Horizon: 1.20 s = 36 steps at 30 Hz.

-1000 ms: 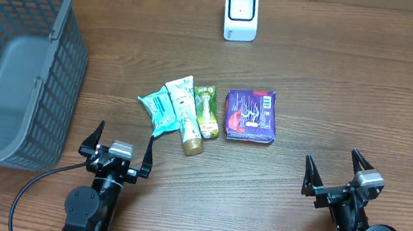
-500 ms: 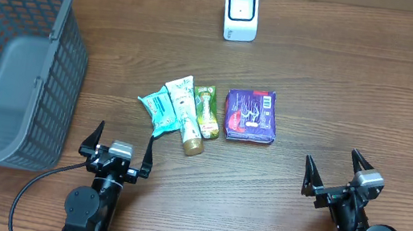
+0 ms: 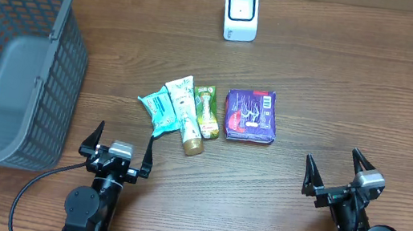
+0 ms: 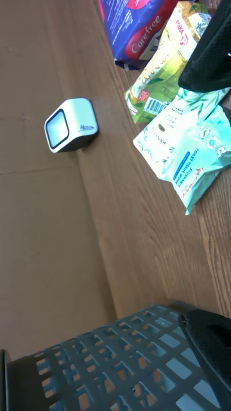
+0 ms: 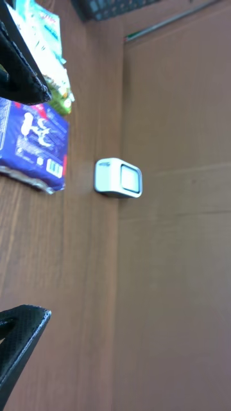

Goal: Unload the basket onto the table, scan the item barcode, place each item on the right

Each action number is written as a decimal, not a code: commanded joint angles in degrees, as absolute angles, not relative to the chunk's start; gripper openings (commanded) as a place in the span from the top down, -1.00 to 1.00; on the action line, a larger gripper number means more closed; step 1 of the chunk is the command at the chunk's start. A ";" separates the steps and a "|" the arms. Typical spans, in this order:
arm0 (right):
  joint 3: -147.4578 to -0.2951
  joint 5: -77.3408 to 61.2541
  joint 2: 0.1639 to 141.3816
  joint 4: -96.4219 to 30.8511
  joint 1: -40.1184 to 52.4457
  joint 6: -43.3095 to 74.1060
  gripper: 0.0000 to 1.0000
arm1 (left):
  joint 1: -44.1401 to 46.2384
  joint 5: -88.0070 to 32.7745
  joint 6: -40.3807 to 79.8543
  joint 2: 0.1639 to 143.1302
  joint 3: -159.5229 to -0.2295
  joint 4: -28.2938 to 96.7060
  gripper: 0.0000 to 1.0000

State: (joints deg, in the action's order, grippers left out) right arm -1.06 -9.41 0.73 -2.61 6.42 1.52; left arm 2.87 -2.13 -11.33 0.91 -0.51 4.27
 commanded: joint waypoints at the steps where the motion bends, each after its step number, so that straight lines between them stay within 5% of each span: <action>1: -0.60 -12.99 0.16 -1.61 6.70 1.93 -1.00 | 2.55 -2.13 -11.14 0.62 -0.27 4.38 -1.00; 10: -12.32 -17.76 10.02 -6.17 6.70 1.48 -1.00 | 2.55 -2.13 -11.14 0.62 -0.30 4.38 -0.99; 27: -60.88 -30.72 61.63 -39.38 6.70 1.10 -1.00 | 2.55 -2.13 -11.14 0.62 -0.27 4.38 -0.99; 36: -63.79 -33.80 74.13 -37.91 6.70 3.05 -1.00 | 2.55 -2.13 -11.14 0.62 -0.30 4.38 -0.99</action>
State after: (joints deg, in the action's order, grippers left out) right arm -62.52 -31.22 71.79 -38.70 6.42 2.52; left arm 2.87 -2.13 -11.33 0.91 -0.51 4.29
